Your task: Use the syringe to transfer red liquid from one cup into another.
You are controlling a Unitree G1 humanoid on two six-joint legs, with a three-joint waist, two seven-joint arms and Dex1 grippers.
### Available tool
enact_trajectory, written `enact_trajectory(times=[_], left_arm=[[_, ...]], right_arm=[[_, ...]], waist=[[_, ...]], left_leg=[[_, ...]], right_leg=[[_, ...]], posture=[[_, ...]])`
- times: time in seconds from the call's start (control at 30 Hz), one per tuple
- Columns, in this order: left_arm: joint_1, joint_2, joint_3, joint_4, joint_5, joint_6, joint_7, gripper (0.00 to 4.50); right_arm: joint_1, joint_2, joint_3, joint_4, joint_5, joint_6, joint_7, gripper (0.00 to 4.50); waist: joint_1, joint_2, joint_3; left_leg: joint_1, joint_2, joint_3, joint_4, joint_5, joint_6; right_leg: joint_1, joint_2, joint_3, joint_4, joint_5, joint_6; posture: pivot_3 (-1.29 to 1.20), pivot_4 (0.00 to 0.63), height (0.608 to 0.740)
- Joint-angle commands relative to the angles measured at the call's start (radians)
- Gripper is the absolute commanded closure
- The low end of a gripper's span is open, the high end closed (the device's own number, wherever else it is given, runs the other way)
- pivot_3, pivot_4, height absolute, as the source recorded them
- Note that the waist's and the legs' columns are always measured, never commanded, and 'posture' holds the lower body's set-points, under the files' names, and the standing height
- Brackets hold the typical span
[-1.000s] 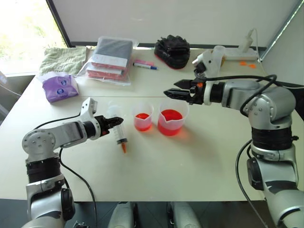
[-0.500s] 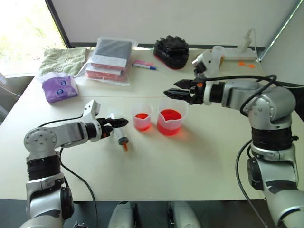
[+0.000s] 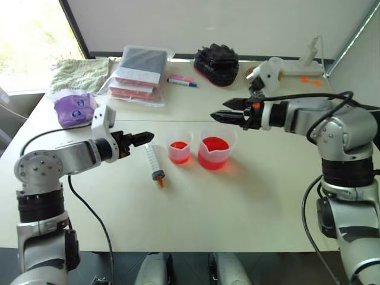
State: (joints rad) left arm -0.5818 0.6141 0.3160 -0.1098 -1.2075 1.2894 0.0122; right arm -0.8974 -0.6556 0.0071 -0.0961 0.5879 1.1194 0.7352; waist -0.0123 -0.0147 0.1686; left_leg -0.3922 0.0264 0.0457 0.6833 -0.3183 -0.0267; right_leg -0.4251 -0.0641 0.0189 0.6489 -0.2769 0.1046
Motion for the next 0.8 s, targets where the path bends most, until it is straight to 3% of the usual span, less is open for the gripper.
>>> enact_trajectory(times=[0.03, 0.33, 0.53, 0.8], left_arm=[[0.028, 0.051, -0.019, -0.07, 0.055, -0.054, -0.12, 0.03], [0.179, 0.258, -0.025, -0.255, 0.13, -0.135, -0.449, 0.03], [0.29, 0.33, 0.064, -0.315, 0.124, -0.161, -0.56, 0.03], [0.525, 0.388, 0.234, -0.377, 0.142, -0.226, -0.74, 0.03]], right_arm=[[0.036, -0.076, -0.001, -0.05, 0.011, -0.037, 0.089, 1.01], [0.231, -0.304, -0.036, -0.157, 0.055, -0.16, 0.355, 1.01], [0.375, -0.419, -0.053, -0.226, 0.06, -0.199, 0.449, 1.01], [0.449, -0.437, -0.044, -0.254, 0.052, -0.239, 0.456, 1.01]], waist=[[0.0, 0.0, 0.0], [-0.003, -0.001, 0.001], [0.001, -0.001, 0.001], [-0.002, -0.001, 0.001]], left_leg=[[0.0, 0.0, 0.0, 0.0, 0.0, 0.0], [0.001, 0.003, 0.001, 0.0, -0.004, 0.007], [0.001, 0.003, 0.001, 0.0, -0.004, 0.008], [0.001, 0.005, 0.001, 0.0, -0.005, 0.009]], right_leg=[[0.0, 0.0, 0.0, 0.0, 0.0, 0.0], [0.0, 0.001, 0.0, -0.001, 0.0, 0.0], [0.001, 0.001, 0.001, -0.002, 0.0, -0.001], [0.0, 0.001, 0.001, -0.002, -0.001, -0.001]], posture=[[0.0, 0.15, 0.74], [0.0, 0.15, 0.74], [0.0, 0.15, 0.74], [0.0, 0.15, 0.74]])
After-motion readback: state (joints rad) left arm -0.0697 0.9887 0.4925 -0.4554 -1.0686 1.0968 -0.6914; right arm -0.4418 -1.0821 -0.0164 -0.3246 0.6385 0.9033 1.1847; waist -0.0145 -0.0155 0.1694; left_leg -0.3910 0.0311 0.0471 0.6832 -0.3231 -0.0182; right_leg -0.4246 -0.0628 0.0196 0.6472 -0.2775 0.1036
